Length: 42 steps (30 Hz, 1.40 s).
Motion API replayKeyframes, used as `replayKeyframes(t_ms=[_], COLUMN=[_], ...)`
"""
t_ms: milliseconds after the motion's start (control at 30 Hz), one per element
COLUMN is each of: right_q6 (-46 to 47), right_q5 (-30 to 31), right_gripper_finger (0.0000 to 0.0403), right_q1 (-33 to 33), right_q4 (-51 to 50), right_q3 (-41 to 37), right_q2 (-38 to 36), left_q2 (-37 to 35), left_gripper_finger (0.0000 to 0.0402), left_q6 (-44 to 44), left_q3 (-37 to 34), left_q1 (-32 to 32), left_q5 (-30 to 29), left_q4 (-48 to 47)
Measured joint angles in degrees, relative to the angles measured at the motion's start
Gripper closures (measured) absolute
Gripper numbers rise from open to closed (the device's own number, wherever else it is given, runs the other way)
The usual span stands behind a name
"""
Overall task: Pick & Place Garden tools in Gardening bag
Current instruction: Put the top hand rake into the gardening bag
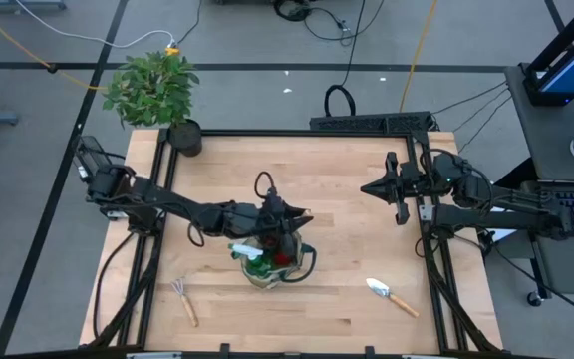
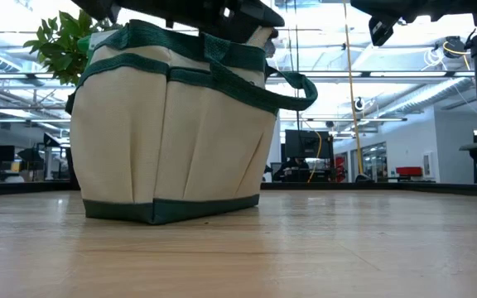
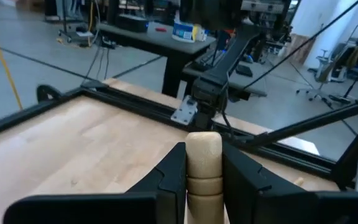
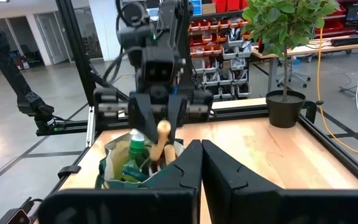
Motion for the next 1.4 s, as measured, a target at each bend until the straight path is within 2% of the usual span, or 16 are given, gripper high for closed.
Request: replayKeyframes(t_ms=[300, 500, 700, 1100, 1400], right_q6=[-0.02, -0.66, -0.72, -1.07, -1.07], right_q5=[0.02, 0.04, 0.06, 0.04, 0.07], right_gripper_finger=[0.0403, 0.0403, 0.0403, 0.0403, 0.0403], right_q1=[0.00, 0.00, 0.00, 0.00, 0.00], right_q4=[0.00, 0.02, 0.02, 0.02, 0.04], right_q3=[-0.02, 0.00, -0.02, -0.02, -0.02], right_q2=[0.00, -0.02, -0.02, -0.01, -0.02], left_q2=[-6.78, -7.06, -7.09, -7.01, -3.69], left_gripper_finger=[0.0330, 0.0330, 0.0330, 0.0330, 0.0330], left_q6=[5.20, 7.47, 8.26, 10.59, 11.68], left_q3=[0.08, 0.04, 0.03, 0.02, 0.02], left_q1=[-1.08, -2.25, -2.32, -2.78, -2.40], left_q5=[-5.08, -10.27, -10.66, -3.50, 0.69], left_q4=[-3.49, -4.69, -3.95, 3.30, 11.55])
